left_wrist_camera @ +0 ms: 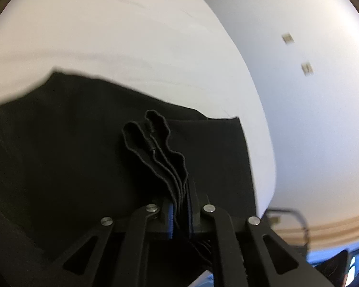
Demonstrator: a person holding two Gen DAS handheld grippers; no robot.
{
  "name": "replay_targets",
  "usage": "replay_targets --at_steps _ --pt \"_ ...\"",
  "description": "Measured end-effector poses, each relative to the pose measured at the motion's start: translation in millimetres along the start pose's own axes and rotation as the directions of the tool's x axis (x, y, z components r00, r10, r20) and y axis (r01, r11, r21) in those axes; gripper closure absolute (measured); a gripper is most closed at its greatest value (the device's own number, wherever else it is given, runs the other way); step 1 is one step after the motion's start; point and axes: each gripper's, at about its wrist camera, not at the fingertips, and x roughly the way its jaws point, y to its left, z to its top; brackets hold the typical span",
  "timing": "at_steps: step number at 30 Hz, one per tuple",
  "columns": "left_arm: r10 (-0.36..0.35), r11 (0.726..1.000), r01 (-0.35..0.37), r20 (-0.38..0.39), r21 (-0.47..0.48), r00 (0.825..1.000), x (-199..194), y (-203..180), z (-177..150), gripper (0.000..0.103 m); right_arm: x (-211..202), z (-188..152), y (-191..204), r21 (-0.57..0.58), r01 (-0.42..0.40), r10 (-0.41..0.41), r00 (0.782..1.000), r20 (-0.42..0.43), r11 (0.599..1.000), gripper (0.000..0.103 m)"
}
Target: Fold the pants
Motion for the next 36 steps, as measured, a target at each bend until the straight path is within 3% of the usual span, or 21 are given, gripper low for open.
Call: replay_targets --at_steps 4,10,15,22,24,25,26,27,28,30,31,34,36 --pt "0.068 0.995 -0.066 -0.02 0.076 0.998 -20 8 1 0.095 3 7 25 -0.041 -0.053 0.053 0.999 0.006 0.998 0.096" --pt "0.157 0.985 -0.154 -0.041 0.077 0.987 -30 36 -2 0.095 22 4 59 -0.091 -0.126 0.124 0.992 -0.035 0.988 0.096" --pt "0.149 0.989 -0.149 -0.041 0.023 0.988 -30 62 -10 0.095 33 -7 76 -0.115 -0.155 0.146 0.986 -0.083 0.981 0.096" --pt "0.144 0.99 -0.144 -0.029 -0.001 0.989 -28 63 -4 0.091 50 -23 85 -0.119 -0.163 0.142 0.975 -0.171 0.979 0.092" --pt "0.163 0.987 -0.163 -0.015 -0.003 0.987 -30 62 -5 0.082 53 -26 81 -0.076 -0.191 0.174 0.967 -0.184 0.979 0.087" --pt "0.183 0.983 -0.183 -0.004 -0.003 0.983 -36 65 -14 0.072 53 -26 77 -0.057 -0.212 0.198 0.962 -0.189 0.976 0.082" --pt "0.209 0.978 -0.209 0.014 -0.002 0.978 -42 65 -15 0.056 50 -26 73 -0.034 -0.248 0.236 0.951 -0.199 0.968 0.071" --pt "0.255 0.967 -0.256 0.042 0.002 0.966 -49 63 -15 0.047 46 -27 71 -0.022 -0.279 0.268 0.94 -0.212 0.96 0.059" --pt "0.306 0.951 -0.308 0.078 0.011 0.949 -57 59 -17 0.035 38 -30 64 0.004 -0.316 0.31 0.926 -0.216 0.949 0.036" --pt "0.399 0.913 -0.407 0.153 0.02 0.904 -73 47 -21 0.029 16 -26 49 0.075 -0.38 0.387 0.902 -0.191 0.922 0.035" --pt "0.412 0.907 -0.421 0.174 0.022 0.894 -78 42 -23 0.029 4 -29 32 0.144 -0.443 0.463 0.872 -0.16 0.885 0.035" --pt "0.381 0.913 -0.405 0.246 0.053 0.891 -83 16 -36 0.029 -11 -30 -25 0.309 -0.534 0.58 0.811 -0.076 0.787 0.035" --pt "0.371 0.908 -0.407 0.254 0.104 0.893 -76 1 -45 0.029 -1 -21 -80 0.433 -0.592 0.66 0.751 -0.01 0.68 0.035"
